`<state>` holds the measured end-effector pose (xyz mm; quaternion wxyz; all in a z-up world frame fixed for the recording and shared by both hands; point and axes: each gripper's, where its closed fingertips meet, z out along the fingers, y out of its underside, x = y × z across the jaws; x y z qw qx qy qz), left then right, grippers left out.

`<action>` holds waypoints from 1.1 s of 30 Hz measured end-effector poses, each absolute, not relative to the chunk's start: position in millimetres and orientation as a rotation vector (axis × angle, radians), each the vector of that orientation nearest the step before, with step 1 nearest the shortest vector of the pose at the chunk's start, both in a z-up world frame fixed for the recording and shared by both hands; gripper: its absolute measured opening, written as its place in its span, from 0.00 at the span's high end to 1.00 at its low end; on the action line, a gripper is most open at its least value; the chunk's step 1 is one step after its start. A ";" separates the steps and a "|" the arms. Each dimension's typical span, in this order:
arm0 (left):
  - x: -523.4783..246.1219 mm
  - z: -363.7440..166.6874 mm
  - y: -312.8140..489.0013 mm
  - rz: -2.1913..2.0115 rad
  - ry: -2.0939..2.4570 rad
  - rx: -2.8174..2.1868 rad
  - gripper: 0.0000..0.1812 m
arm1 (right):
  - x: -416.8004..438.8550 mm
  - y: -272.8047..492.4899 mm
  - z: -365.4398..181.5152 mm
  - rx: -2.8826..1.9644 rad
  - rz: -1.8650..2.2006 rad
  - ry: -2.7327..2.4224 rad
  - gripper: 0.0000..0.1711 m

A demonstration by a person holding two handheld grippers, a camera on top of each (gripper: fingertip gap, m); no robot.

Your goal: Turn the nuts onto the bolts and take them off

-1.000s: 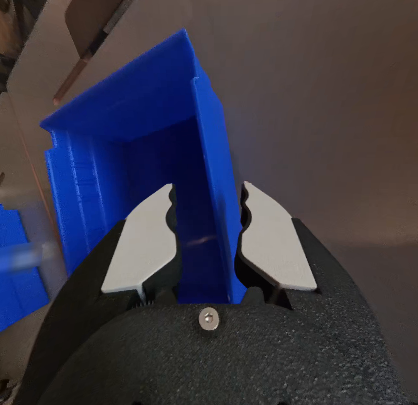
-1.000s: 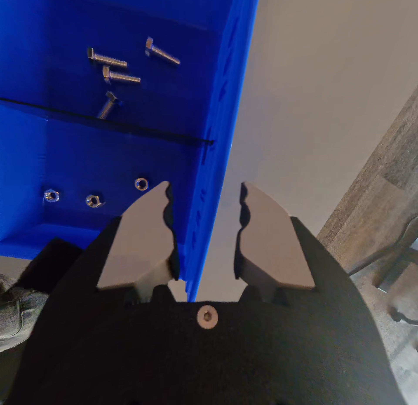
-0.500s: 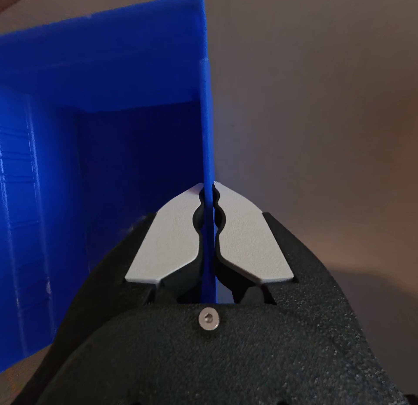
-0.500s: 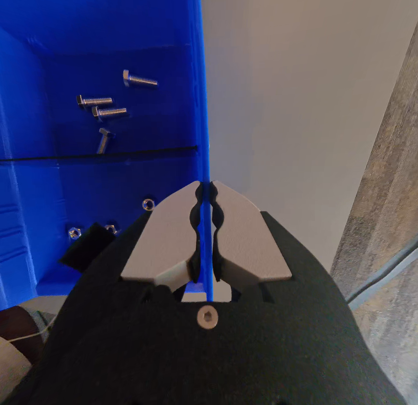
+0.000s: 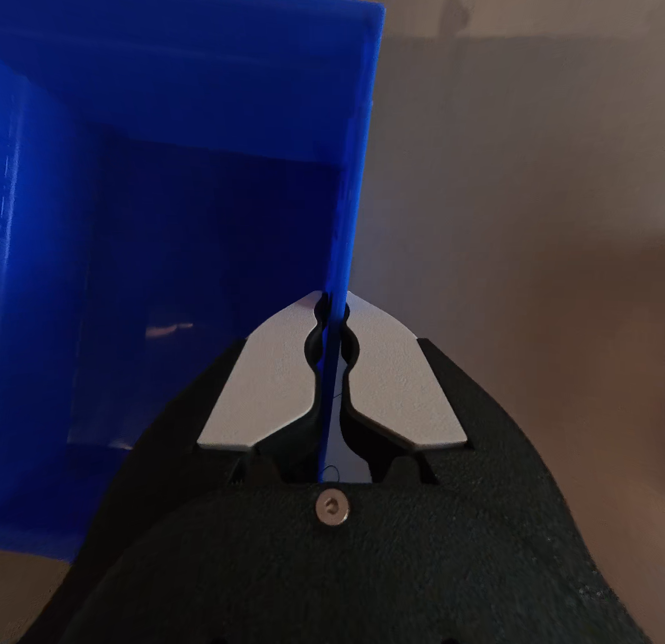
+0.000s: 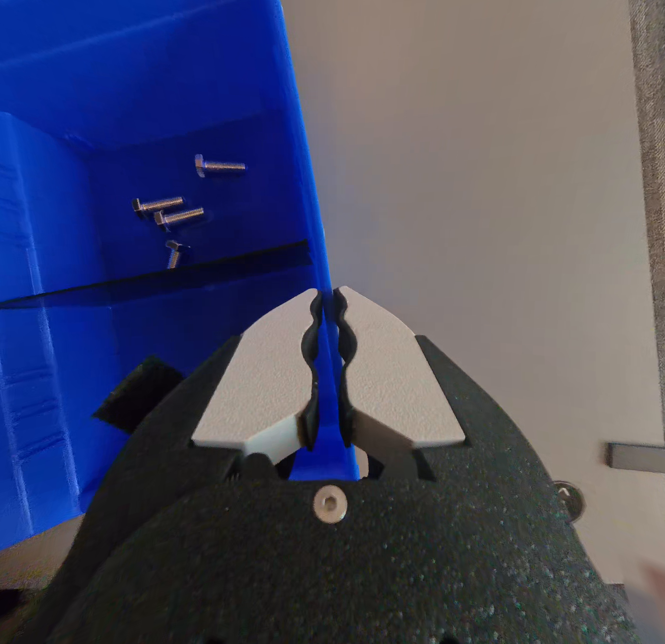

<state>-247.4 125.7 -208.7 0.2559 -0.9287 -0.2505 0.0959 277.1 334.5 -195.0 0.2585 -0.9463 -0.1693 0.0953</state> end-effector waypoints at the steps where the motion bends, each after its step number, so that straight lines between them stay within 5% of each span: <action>1: -247.6 -208.7 126.3 0.252 -0.702 -2.513 0.98 | 273.2 333.8 -195.1 -2.565 0.257 -0.448 0.97; 24: -221.0 -202.5 155.3 0.154 -0.898 -2.333 0.95 | 235.7 348.0 -195.7 -2.510 0.303 -0.559 0.97; 28: -222.9 -166.8 163.6 0.159 -0.786 -2.171 0.95 | 238.8 354.7 -186.6 -2.427 0.264 -0.540 0.91; 33: -225.4 -101.7 151.8 0.238 -0.659 -2.051 0.65 | 239.2 344.9 -137.6 -2.307 0.272 -0.522 0.68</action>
